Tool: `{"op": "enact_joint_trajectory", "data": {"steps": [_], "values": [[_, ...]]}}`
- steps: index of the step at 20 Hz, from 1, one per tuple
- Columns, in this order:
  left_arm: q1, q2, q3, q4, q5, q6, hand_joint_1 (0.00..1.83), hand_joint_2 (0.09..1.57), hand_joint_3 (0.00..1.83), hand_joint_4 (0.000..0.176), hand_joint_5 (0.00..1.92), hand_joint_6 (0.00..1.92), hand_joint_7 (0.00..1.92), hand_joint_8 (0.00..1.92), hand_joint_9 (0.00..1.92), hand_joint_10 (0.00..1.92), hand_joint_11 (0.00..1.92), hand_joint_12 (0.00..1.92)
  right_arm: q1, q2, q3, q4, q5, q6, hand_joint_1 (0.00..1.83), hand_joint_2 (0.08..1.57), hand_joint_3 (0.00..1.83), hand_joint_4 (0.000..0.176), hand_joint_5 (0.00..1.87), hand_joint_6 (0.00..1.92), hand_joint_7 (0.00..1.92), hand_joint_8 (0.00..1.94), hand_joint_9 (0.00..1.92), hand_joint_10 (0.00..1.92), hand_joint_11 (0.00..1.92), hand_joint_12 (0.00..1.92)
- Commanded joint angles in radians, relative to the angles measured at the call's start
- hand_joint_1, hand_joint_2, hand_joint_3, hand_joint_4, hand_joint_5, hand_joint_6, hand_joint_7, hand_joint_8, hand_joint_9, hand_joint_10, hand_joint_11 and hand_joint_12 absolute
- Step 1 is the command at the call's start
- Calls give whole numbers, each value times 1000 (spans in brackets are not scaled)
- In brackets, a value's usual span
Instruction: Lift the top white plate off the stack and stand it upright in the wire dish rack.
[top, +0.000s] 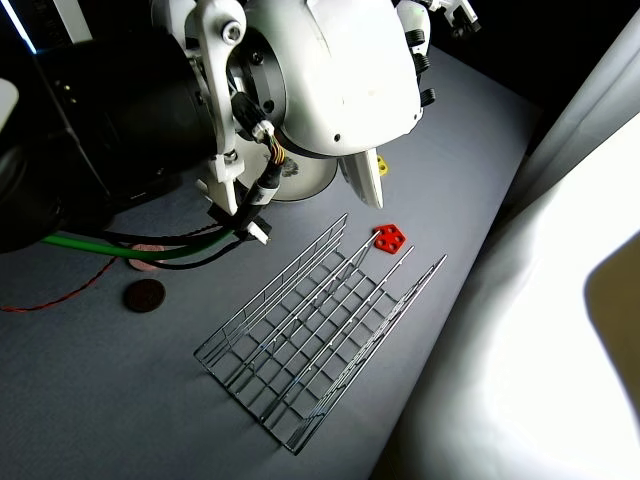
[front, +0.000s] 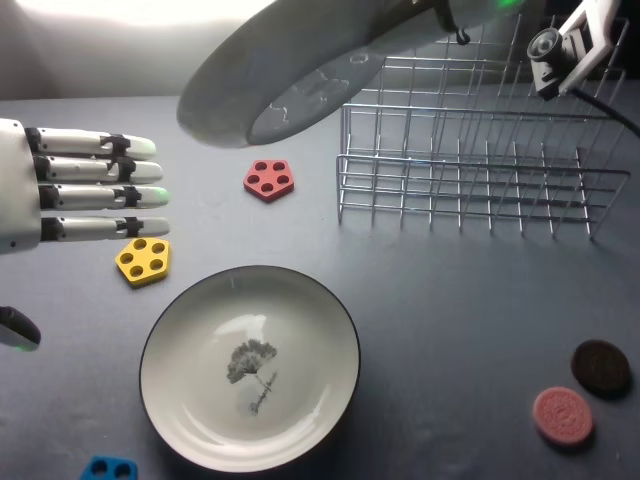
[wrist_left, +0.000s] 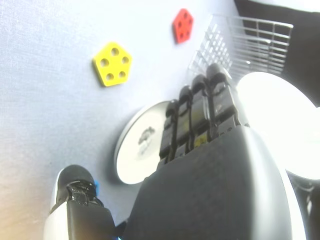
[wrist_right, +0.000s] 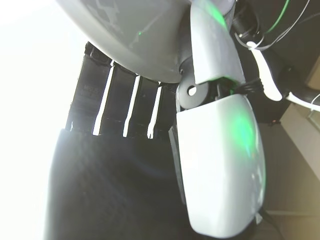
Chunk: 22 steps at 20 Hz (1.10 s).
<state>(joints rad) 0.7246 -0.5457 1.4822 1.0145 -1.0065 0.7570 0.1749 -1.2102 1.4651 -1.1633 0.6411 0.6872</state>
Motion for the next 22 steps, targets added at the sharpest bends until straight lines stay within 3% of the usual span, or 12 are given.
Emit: {"op": "enact_joint_trajectory", "data": {"steps": [1, 4, 8, 10, 15, 22], "values": [[-31, 8, -3, -61, -59, 3, 145, 966, 2, 0, 72, 1, 55, 0, 39, 0, 0, 171, 10, 15, 12, 98, 47, 3, 1485, 1115, 0, 0, 842, 1208, 925, 855, 896, 1016, 926, 1416], [-41, 7, -4, -55, -55, 3, 190, 952, 0, 0, 91, 8, 75, 8, 57, 8, 15, 180, 1, 15, 43, 102, 68, 27, 1484, 1125, 0, 0, 805, 1244, 876, 938, 896, 1026, 922, 1429], [-42, 7, -4, -49, -58, -4, 208, 942, 0, 0, 96, 6, 85, 8, 60, 6, 10, 189, 0, 15, 51, 73, 95, 70, 1487, 1109, 0, 0, 828, 1219, 925, 878, 926, 956, 951, 1380], [-42, 7, -4, -49, -61, -4, 208, 948, 0, 0, 88, 1, 76, 2, 51, 2, 0, 170, 0, 15, 62, 73, 107, 113, 1482, 1129, 0, 0, 819, 1262, 874, 940, 861, 1042, 916, 1423], [-42, 8, -7, -46, -60, -4, 199, 948, 0, 0, 80, 2, 74, 3, 49, 8, 19, 124, 0, 15, 66, 65, 140, 156, 1489, 1100, 0, 0, 816, 1216, 952, 840, 959, 913, 985, 1332], [-41, 8, -8, -45, -58, -4, 201, 952, 1, 0, 85, 6, 85, 7, 73, 11, 51, 151, 2, 17, 86, 106, 155, 234, 1487, 1109, 1, 0, 813, 1230, 938, 860, 917, 975, 958, 1372]]}}
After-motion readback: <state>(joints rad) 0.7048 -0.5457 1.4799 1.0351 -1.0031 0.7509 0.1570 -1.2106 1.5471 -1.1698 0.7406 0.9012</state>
